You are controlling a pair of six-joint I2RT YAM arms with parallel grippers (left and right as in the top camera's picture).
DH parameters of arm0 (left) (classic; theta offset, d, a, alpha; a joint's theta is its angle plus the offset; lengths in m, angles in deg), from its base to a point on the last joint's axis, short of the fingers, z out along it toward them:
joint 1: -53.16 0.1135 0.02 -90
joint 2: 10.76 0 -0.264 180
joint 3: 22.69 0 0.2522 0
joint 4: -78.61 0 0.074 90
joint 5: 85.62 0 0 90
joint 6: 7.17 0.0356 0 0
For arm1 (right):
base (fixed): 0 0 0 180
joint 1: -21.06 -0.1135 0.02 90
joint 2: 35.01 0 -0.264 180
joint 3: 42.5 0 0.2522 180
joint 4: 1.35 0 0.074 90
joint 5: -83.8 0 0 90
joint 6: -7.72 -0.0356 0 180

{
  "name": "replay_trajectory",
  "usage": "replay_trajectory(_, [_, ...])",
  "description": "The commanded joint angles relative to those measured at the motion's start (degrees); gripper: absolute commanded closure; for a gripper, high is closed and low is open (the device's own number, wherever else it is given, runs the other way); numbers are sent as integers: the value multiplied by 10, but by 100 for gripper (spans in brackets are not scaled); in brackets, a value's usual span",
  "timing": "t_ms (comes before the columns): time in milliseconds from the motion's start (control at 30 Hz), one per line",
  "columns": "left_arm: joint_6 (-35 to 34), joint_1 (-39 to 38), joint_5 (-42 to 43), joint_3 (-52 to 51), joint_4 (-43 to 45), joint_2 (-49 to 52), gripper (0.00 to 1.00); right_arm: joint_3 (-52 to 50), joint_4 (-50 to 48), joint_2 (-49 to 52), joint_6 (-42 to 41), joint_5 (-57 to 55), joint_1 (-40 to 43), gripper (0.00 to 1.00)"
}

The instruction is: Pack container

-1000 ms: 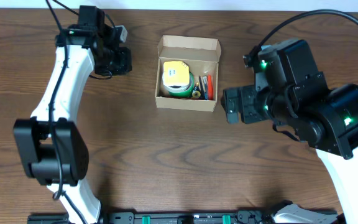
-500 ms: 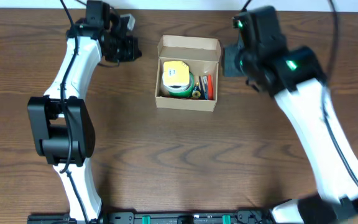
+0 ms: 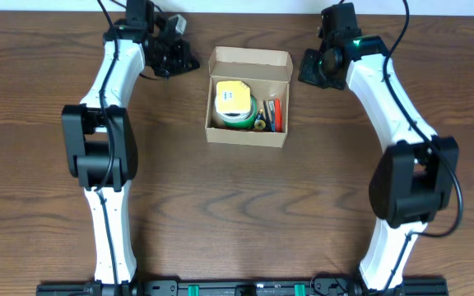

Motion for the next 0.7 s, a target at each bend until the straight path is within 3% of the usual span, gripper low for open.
replay_trajectory(0, [-17,1,36,16,-1,23,95,-3,-21,36,-23,54,13,99])
replay_trajectory(667, [-34,0,74,16,23,32,94,-3,-226,155,-104,204,16,99])
